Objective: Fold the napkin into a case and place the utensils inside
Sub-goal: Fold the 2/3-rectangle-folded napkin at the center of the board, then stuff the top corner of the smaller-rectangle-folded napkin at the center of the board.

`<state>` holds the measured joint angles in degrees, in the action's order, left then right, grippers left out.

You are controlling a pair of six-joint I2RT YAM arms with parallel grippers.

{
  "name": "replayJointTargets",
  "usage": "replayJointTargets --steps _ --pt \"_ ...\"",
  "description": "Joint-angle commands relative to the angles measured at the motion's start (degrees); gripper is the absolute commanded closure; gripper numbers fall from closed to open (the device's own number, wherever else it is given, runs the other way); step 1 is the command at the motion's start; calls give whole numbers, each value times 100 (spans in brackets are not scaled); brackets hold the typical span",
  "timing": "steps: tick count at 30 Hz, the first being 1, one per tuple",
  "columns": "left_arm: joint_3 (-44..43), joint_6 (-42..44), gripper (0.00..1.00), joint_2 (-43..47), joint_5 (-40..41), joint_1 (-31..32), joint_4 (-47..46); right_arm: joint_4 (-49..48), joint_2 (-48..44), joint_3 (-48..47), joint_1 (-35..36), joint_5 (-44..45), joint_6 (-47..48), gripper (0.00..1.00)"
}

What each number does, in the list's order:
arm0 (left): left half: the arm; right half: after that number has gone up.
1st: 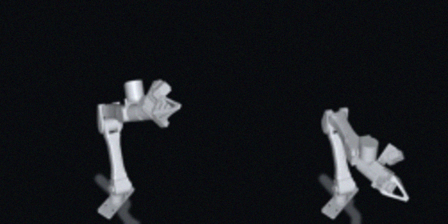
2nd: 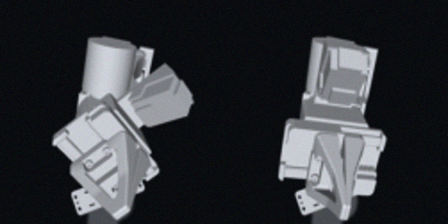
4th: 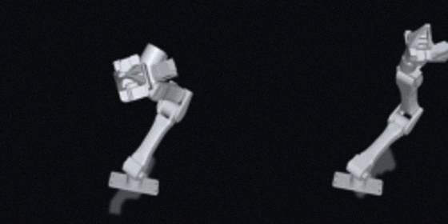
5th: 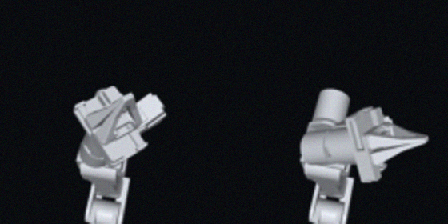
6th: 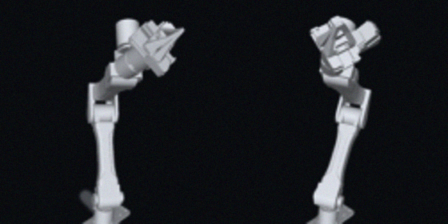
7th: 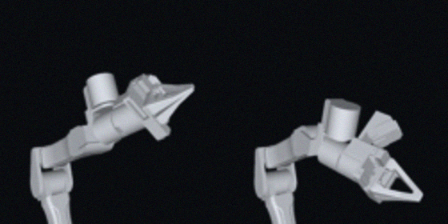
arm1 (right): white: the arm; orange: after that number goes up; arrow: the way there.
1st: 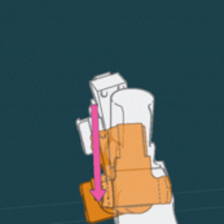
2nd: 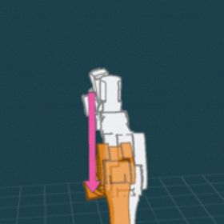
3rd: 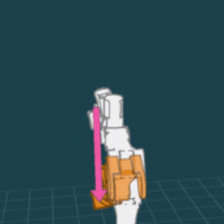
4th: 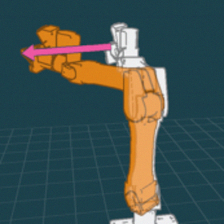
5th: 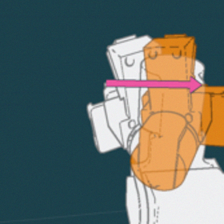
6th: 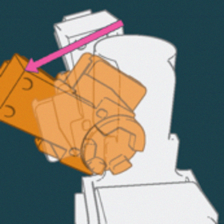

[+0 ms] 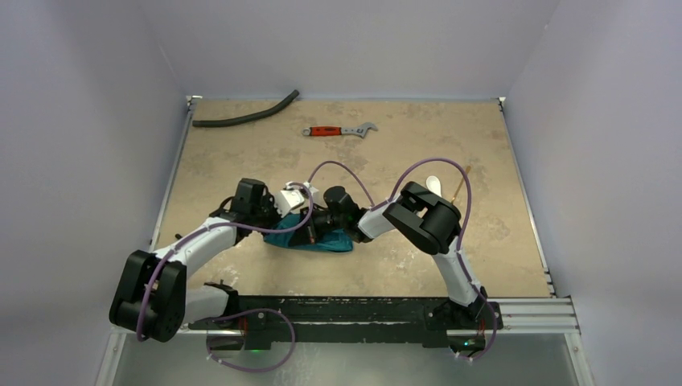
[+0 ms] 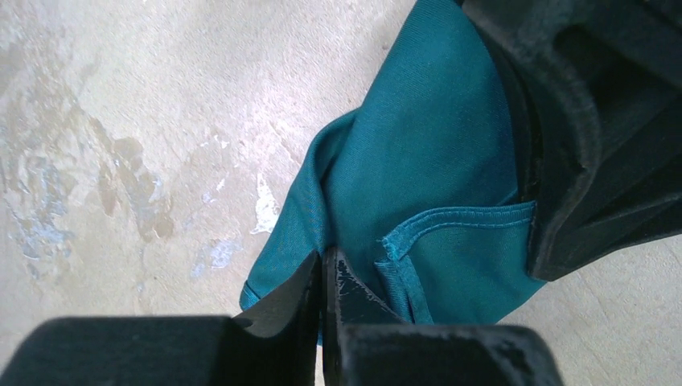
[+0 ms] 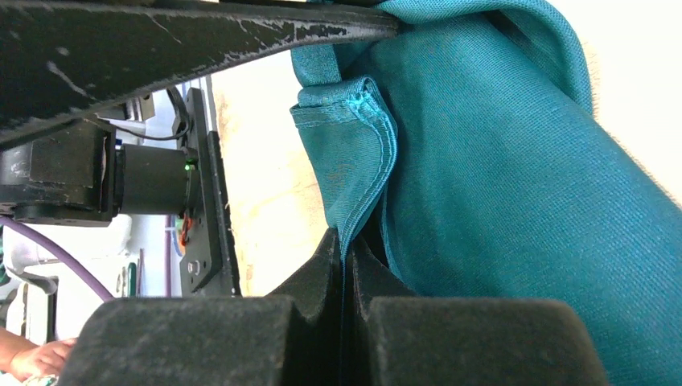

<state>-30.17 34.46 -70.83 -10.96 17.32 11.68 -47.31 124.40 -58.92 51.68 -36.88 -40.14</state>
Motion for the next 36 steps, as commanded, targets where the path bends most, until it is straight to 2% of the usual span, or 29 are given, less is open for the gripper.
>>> replayJointTargets --steps 1,8,17,22,36 --pt "-319 -372 100 46 -156 20 -19 682 274 -6 3 129 64 100" --pt "-638 -671 100 119 -433 19 462 716 408 14 -67 163 -83 100" --pt "-409 9 100 174 -528 17 746 765 301 56 -125 155 -89 100" --pt "-329 308 100 205 -573 21 728 1217 293 -208 -129 102 66 100" --pt "-220 418 100 289 -616 26 643 2086 -126 -657 -147 -132 484 100"
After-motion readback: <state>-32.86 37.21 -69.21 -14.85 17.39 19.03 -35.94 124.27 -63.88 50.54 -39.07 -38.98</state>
